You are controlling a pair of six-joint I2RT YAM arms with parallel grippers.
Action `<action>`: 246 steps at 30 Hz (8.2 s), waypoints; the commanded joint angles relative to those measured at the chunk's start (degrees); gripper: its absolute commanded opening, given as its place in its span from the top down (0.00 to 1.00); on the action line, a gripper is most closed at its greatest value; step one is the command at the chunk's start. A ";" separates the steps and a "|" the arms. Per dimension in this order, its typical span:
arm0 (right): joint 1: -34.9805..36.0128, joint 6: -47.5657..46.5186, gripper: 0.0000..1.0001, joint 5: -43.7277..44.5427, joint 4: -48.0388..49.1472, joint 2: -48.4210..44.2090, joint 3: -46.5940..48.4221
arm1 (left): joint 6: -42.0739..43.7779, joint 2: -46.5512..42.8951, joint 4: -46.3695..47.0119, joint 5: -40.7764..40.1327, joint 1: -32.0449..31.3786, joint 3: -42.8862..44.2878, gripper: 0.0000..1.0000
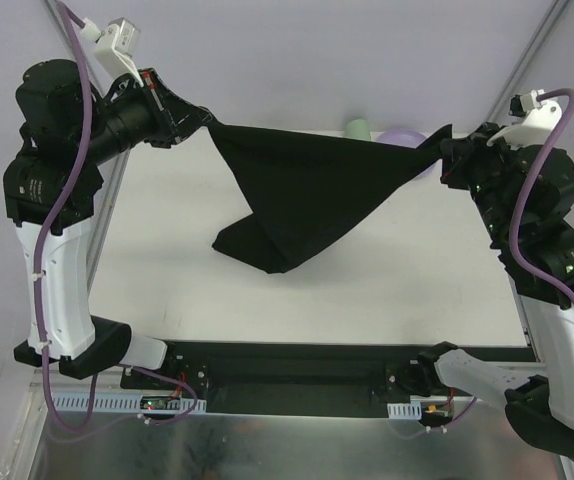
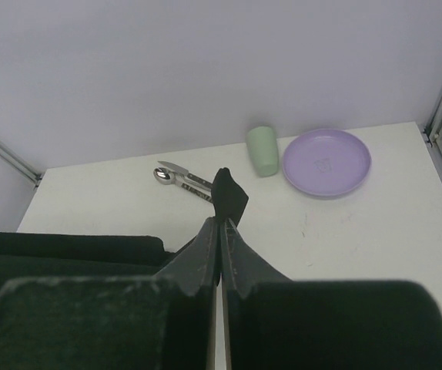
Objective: Set the dinner table for one person
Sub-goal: Flatten out the napkin at the center of the board.
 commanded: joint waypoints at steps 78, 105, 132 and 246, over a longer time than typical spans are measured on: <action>-1.58 16.41 0.99 -5.87 -16.84 -6.92 -27.12 | -2.97 -27.61 13.71 -0.96 1.37 -61.15 1.00; 1.49 15.28 0.99 -29.69 -35.12 -14.04 -49.98 | -15.18 -40.09 3.26 12.32 -10.05 -87.17 1.00; 10.37 16.94 0.79 -30.39 -35.39 -10.44 -56.31 | -14.48 -48.80 -8.52 10.91 -10.41 -97.02 1.00; 13.36 21.69 0.17 -18.09 -24.93 -15.01 -49.37 | -11.41 -7.32 26.90 -15.64 -6.10 -86.39 0.51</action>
